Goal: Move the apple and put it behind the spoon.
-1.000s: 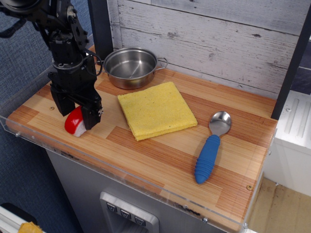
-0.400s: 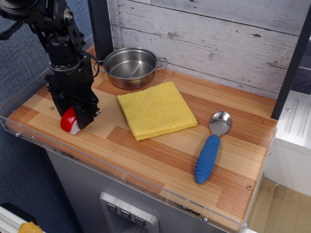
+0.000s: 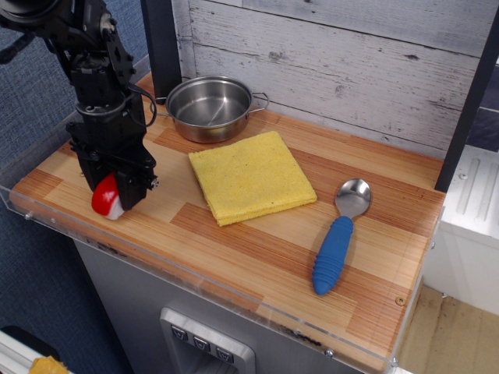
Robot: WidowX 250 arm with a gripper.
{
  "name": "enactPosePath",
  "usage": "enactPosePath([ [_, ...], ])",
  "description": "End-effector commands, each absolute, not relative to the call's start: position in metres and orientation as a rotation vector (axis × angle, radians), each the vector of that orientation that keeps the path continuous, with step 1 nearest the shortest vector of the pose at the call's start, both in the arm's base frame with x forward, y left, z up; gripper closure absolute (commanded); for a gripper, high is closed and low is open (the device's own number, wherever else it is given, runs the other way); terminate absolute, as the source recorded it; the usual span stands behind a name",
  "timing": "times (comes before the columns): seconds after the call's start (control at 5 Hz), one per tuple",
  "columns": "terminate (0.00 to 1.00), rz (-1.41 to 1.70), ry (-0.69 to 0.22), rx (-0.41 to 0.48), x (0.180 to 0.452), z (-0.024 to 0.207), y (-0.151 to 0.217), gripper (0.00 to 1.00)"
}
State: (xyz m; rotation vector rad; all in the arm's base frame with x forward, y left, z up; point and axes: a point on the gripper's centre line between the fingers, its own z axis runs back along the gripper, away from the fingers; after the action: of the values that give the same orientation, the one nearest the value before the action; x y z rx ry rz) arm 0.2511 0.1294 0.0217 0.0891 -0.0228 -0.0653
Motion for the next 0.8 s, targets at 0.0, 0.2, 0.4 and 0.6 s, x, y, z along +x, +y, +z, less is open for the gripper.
enactPosePath([
  [0.0,0.0,0.034,-0.081,0.12,0.253,0.074,0.131,1.0],
  [0.2,0.0,0.078,-0.08,0.12,0.252,0.096,0.127,1.0],
  [0.4,0.0,0.111,-0.111,0.097,0.259,0.114,0.111,1.0],
  [0.6,0.0,0.163,-0.104,0.08,0.273,0.117,0.09,1.0],
])
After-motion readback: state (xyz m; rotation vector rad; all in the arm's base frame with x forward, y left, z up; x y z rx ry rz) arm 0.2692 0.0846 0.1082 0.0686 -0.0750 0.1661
